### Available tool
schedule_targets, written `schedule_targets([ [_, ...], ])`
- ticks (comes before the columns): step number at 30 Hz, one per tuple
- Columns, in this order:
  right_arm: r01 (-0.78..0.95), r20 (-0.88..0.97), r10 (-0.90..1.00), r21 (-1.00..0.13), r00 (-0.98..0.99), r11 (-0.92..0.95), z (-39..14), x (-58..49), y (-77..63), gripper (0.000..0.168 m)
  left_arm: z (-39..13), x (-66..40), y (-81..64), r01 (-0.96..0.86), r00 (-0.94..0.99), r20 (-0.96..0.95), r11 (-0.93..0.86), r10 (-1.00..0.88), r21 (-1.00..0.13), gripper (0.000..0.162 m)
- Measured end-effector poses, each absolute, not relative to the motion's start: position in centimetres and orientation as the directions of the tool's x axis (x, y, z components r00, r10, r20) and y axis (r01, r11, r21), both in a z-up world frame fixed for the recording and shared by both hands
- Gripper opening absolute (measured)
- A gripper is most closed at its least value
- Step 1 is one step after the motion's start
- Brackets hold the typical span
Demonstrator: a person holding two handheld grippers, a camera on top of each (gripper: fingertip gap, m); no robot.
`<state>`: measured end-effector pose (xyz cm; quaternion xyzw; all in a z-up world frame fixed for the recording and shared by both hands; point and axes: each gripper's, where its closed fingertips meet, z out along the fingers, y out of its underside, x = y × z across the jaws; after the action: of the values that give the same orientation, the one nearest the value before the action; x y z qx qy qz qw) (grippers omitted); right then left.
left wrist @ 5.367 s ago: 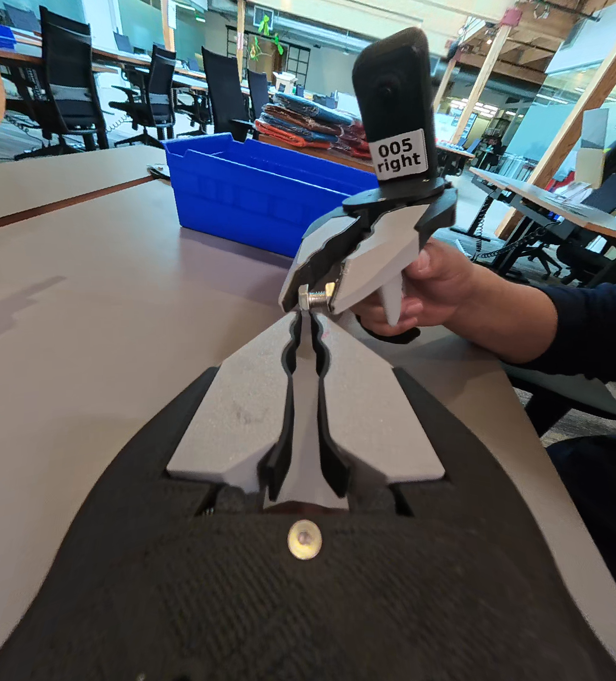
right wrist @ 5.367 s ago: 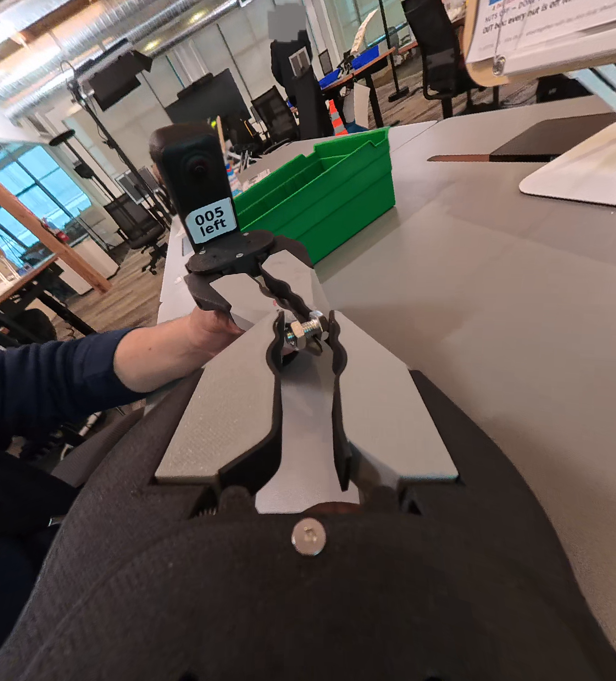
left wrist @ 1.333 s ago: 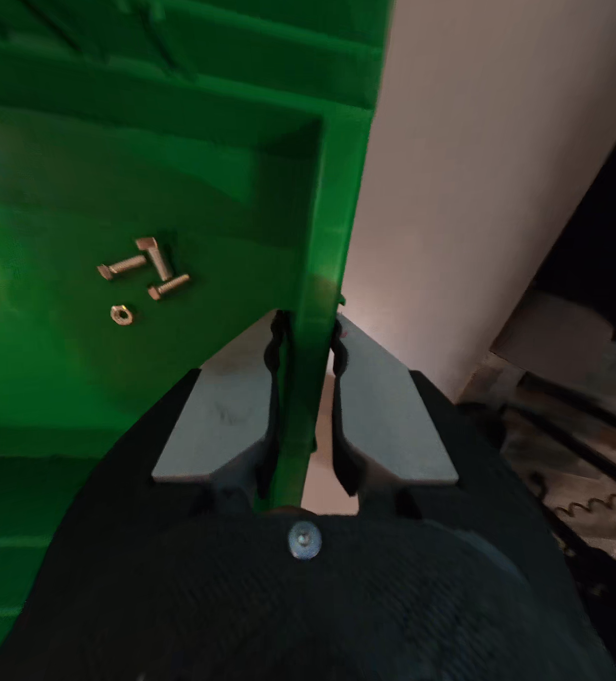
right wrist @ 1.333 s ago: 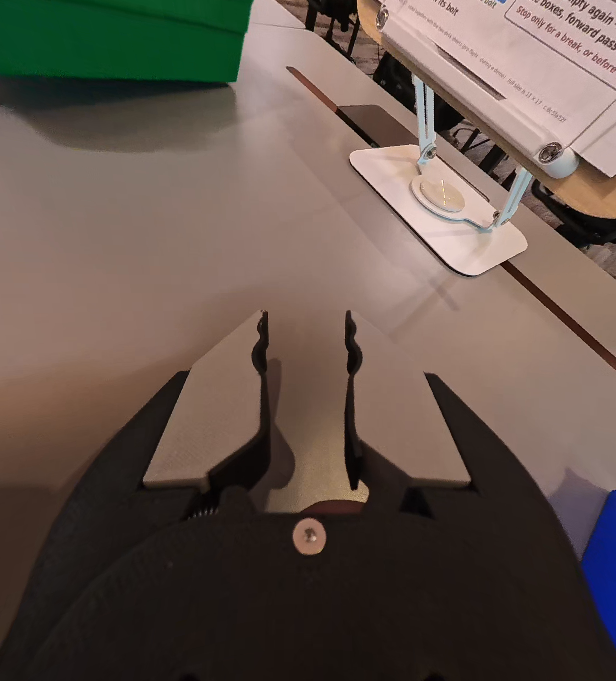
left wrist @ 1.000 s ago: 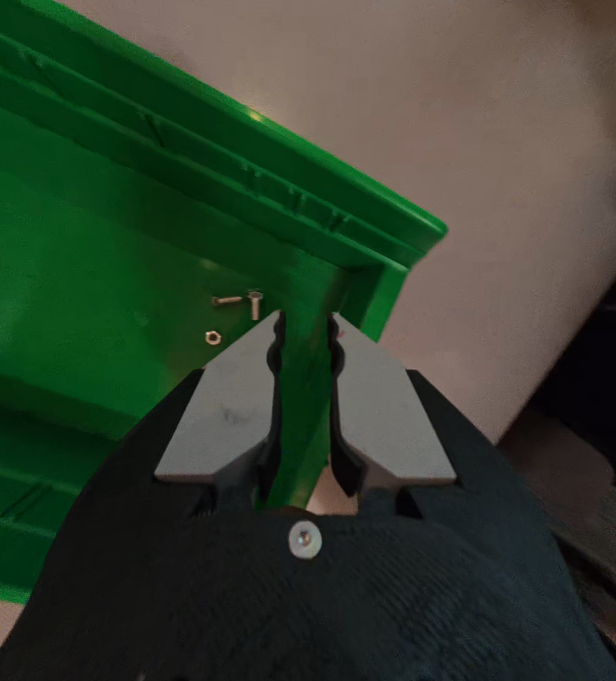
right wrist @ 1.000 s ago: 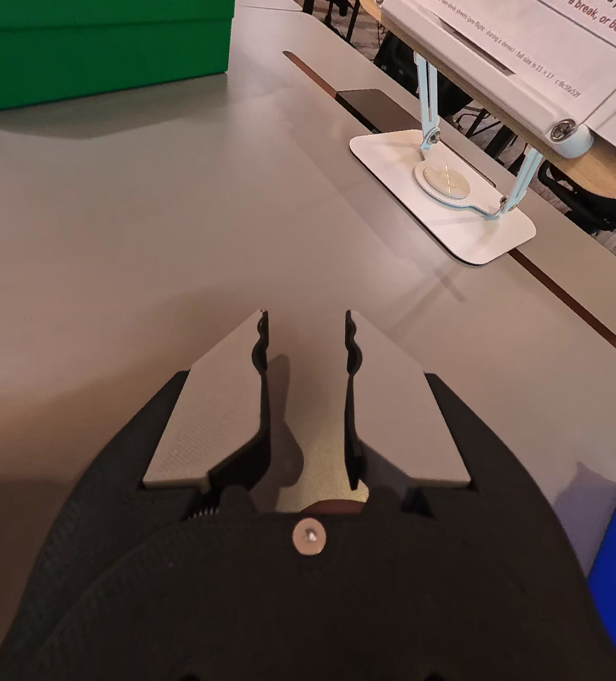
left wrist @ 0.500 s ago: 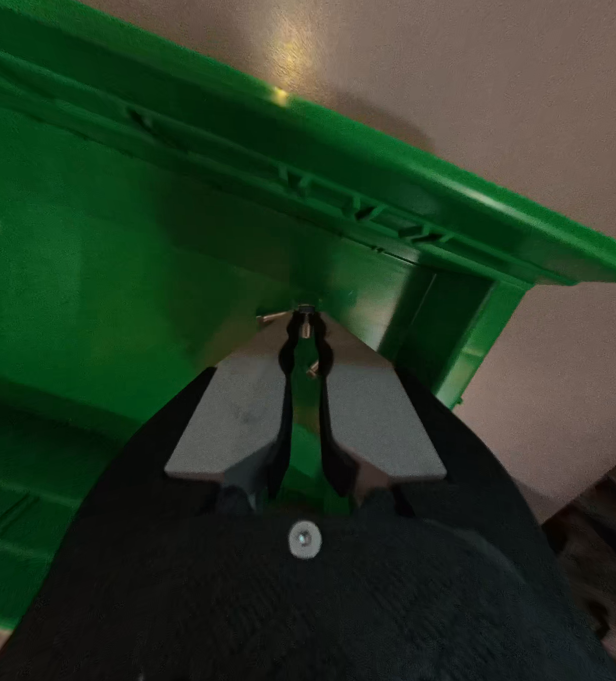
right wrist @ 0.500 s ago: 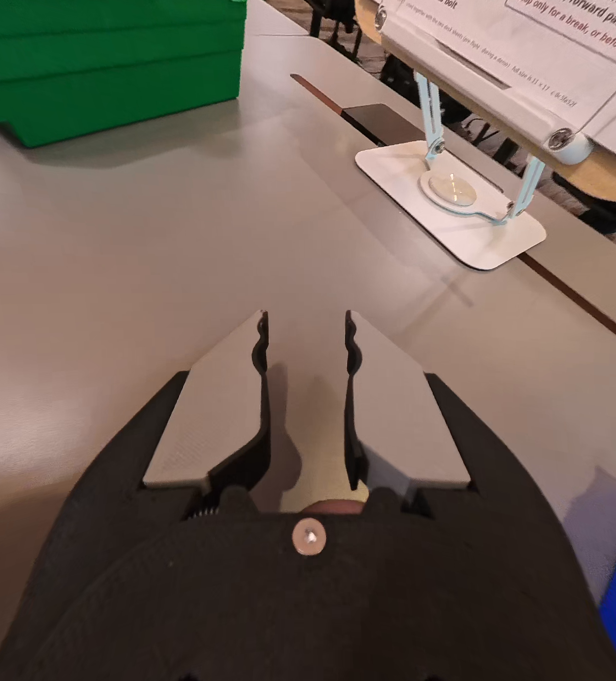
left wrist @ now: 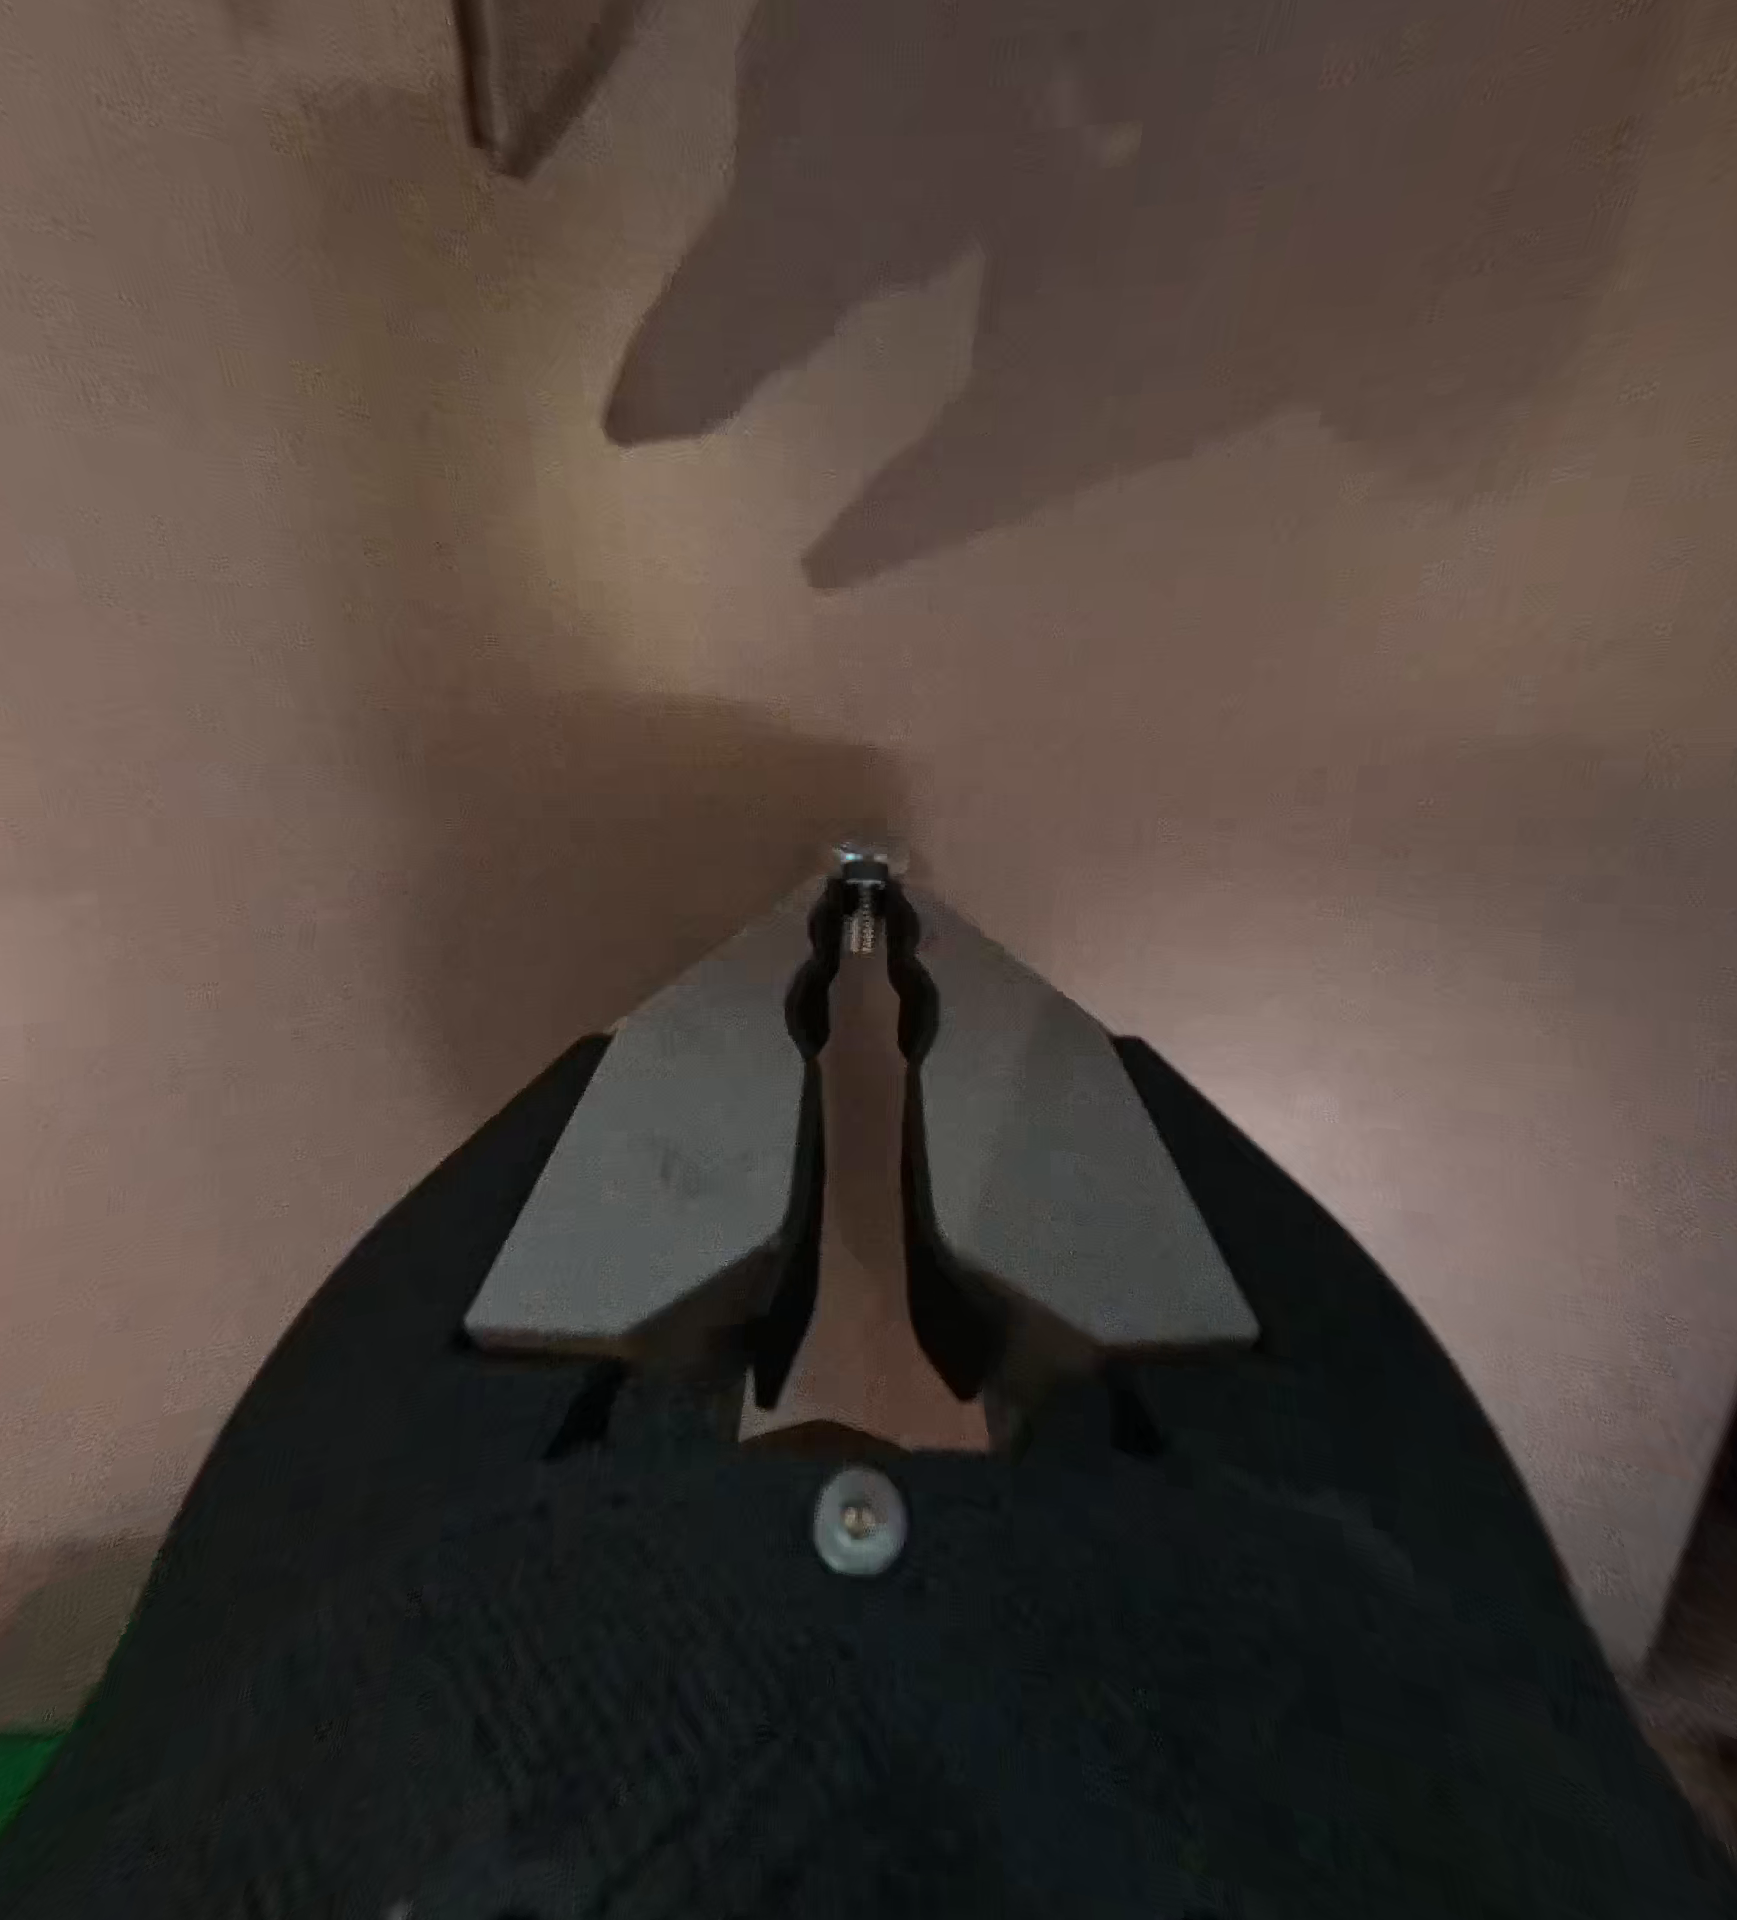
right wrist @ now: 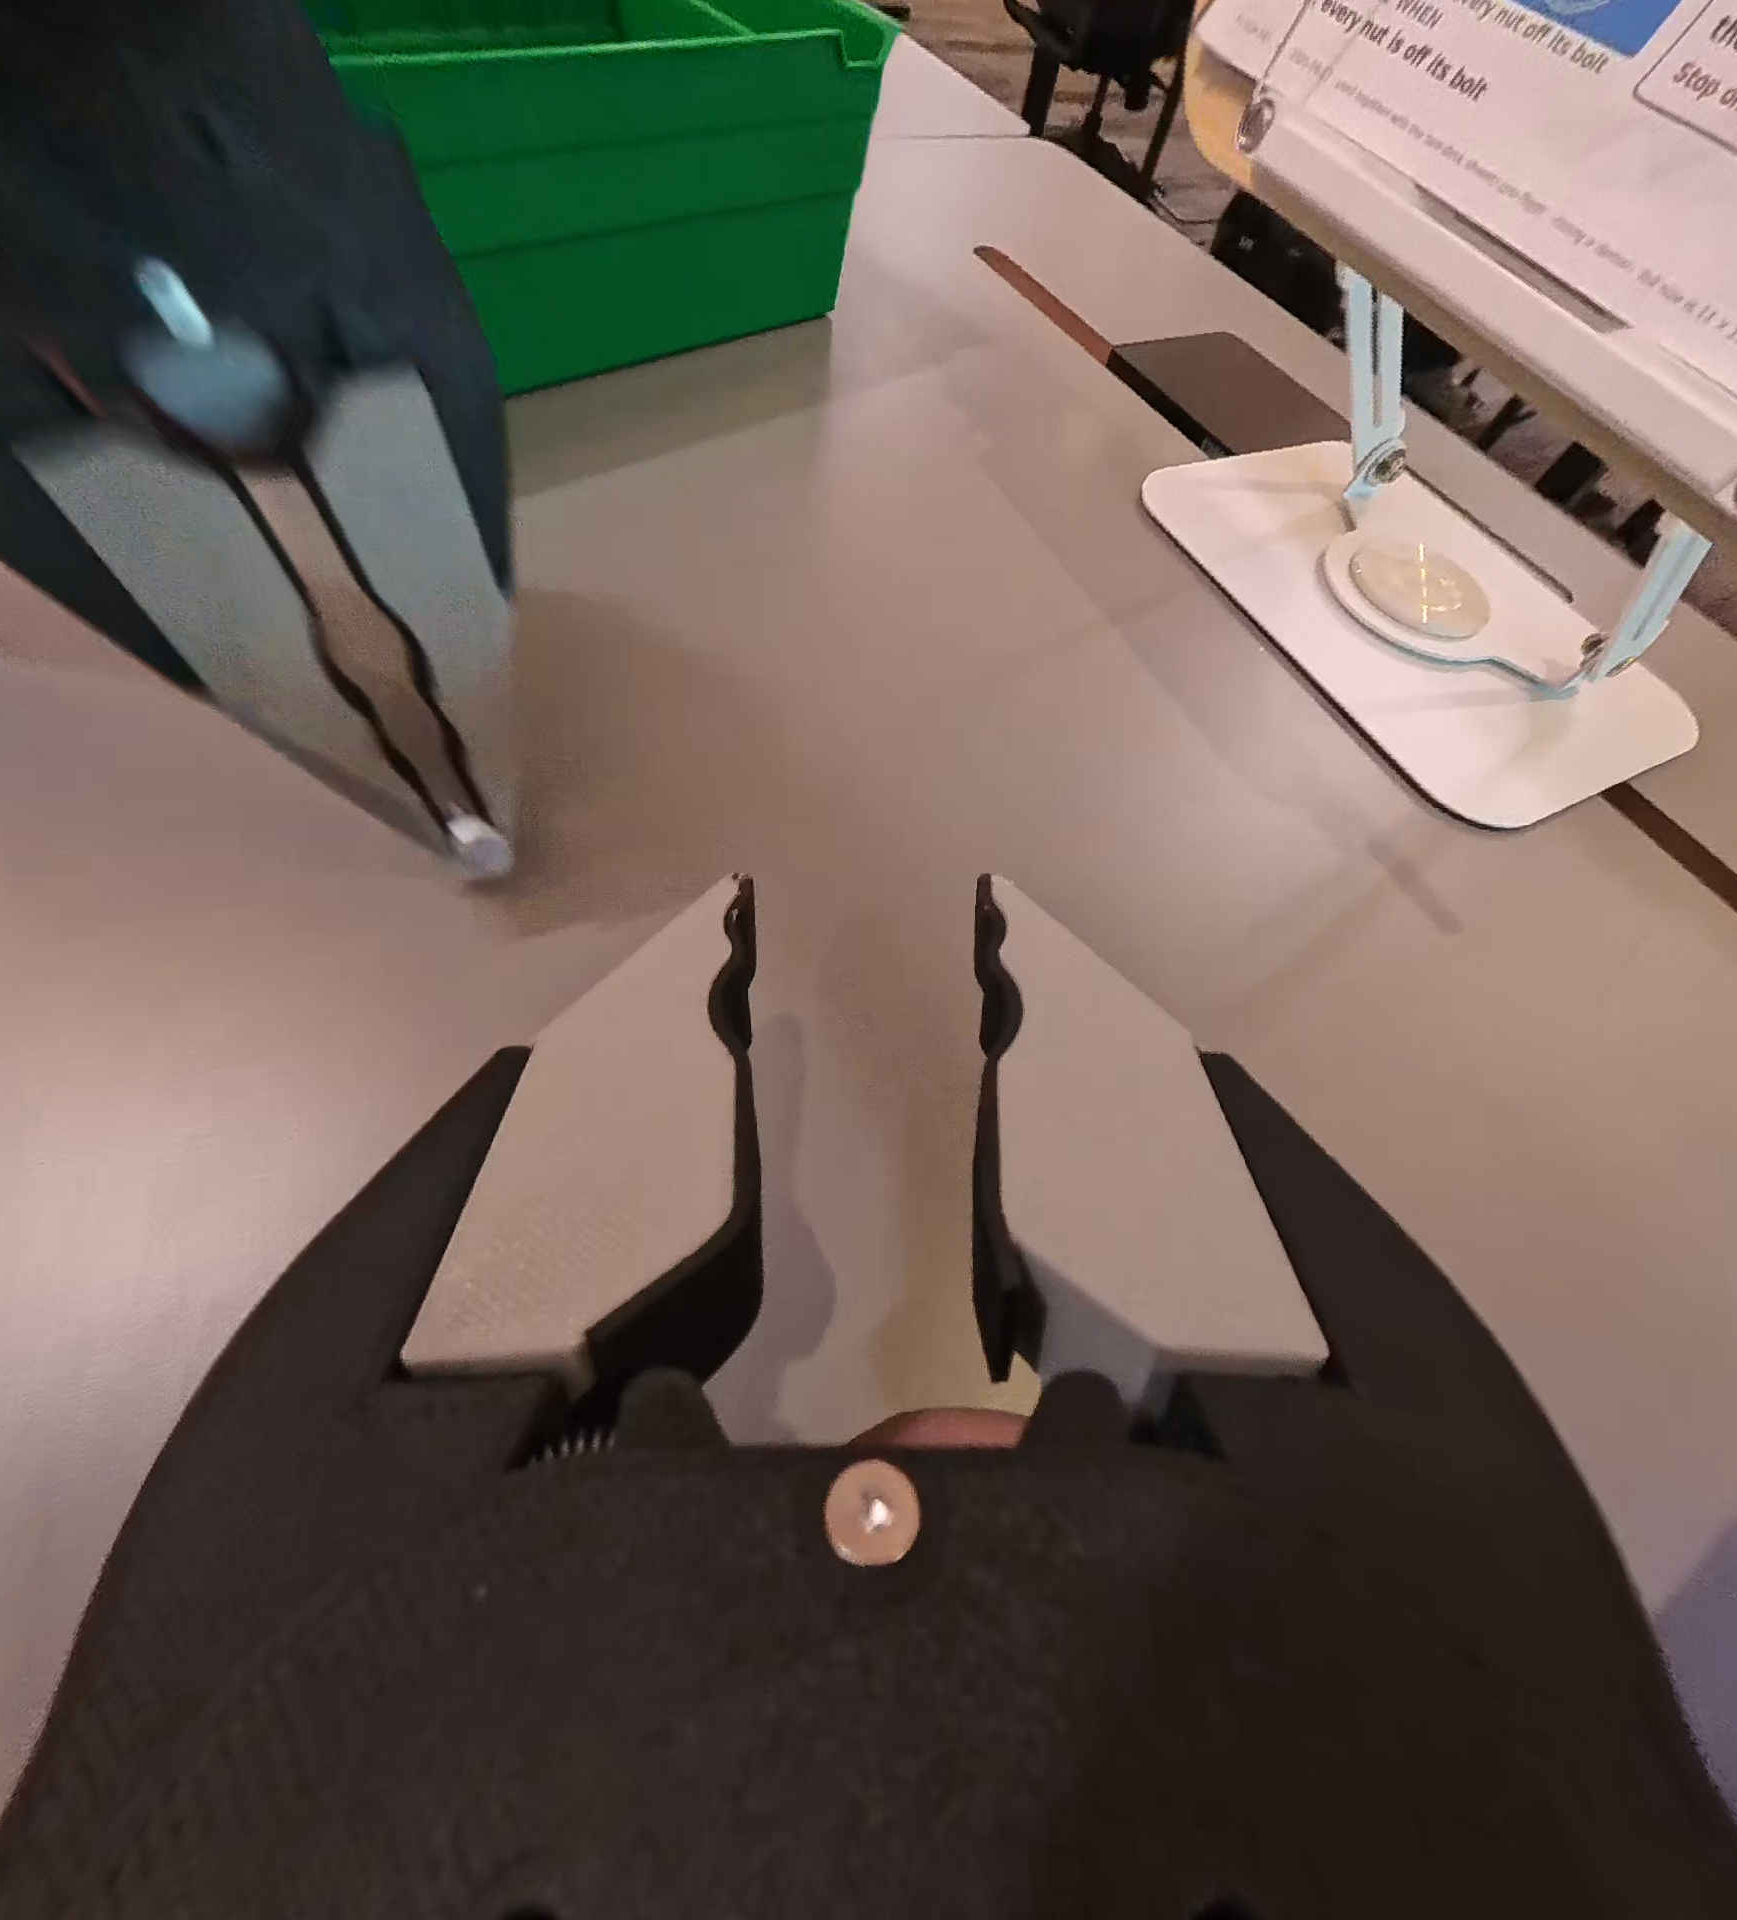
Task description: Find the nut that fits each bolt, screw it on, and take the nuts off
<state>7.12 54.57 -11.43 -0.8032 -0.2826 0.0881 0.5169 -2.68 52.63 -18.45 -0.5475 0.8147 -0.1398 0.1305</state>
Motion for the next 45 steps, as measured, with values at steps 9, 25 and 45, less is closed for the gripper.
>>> schedule_targets([
  [9, 0.386, 0.157, 0.551, -0.862, 0.820, -0.329, -12.3, 7.3, 54.2, 0.040, -19.1, -0.2, 51.4, -0.842, -0.368, -0.001, 0.333, -0.930, -0.423, 0.006],
  [25, 0.320, 0.124, 0.528, -0.900, 0.840, -0.298, -12.1, 7.5, 55.1, 0.041, -14.8, -0.8, 50.7, -0.697, -0.304, -0.041, 0.251, -0.952, -0.672, 0.060],
  [45, 0.288, 0.101, 0.463, -0.890, 0.881, -0.354, -13.2, 8.6, 55.7, 0.053, -10.9, -0.3, 55.2, -0.428, -0.115, 0.109, -0.049, -0.987, -0.902, 0.076],
])
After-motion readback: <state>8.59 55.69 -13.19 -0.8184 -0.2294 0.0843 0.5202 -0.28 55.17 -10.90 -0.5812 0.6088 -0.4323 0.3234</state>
